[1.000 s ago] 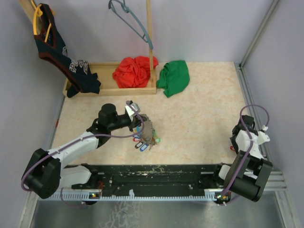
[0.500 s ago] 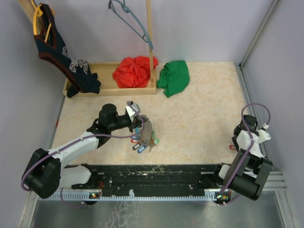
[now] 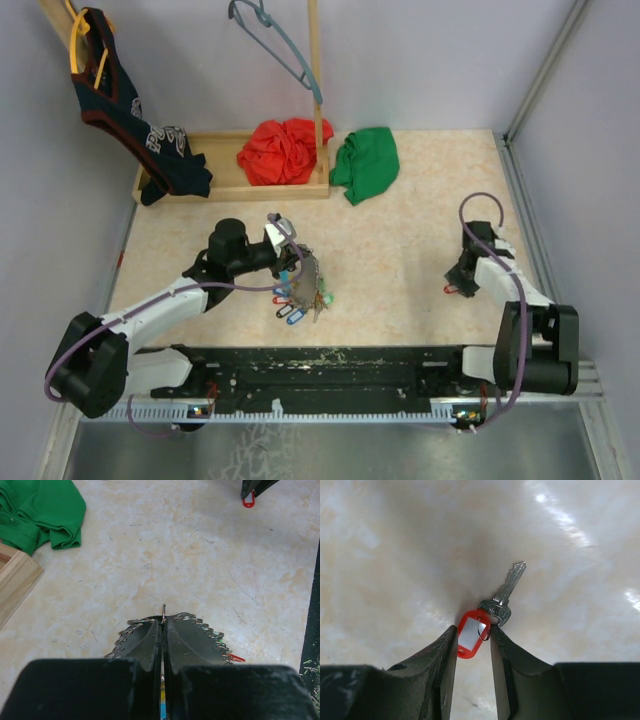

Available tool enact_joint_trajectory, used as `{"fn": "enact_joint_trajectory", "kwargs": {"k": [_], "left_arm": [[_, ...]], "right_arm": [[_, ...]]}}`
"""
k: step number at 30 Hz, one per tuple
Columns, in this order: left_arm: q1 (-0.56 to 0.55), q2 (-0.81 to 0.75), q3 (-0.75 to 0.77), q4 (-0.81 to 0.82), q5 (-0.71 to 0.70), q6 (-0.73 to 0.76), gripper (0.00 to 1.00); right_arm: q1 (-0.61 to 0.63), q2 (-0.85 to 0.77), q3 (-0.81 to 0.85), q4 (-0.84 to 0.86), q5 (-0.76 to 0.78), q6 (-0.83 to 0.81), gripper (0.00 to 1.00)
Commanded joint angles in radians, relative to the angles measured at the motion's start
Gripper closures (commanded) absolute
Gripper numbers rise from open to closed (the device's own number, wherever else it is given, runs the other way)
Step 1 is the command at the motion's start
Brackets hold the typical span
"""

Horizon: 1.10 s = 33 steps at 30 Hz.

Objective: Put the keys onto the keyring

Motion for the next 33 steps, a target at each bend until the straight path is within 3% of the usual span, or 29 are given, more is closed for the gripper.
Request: {"fn": "enact_joint_trajectory", "kwargs": {"k": [1,9,14,23,33], "left_arm": [[-0.005,0.0,0.035,0.004,0.017,0.012,1.0],[-0.005,-0.004,0.036,-0.003,0.024,0.016,1.0],[-0.005,-0.005,0.038,-0.007,0.024,0.015,1.0],[-0.007,-0.008,0.037,-0.009,0.023,0.015,1.0],[-0.009,-0.011,0.039,-0.014,0.019,0.014,1.0]], "right_arm": [[0.139,0.065,0.096,0.018,-0.054,-0.037,0.67],[0.403,0.225,0.261,-0.008,-0.075,-0.121,0.67],[0.503,0.262,0.346,-0.072,-0.035,-0.151,0.63],[0.505,0.222,0.356,-0.178,0.272,-0.17,0.57],[0.476,0.282,0.302,-0.108,0.317,-0.192,0.64]]}}
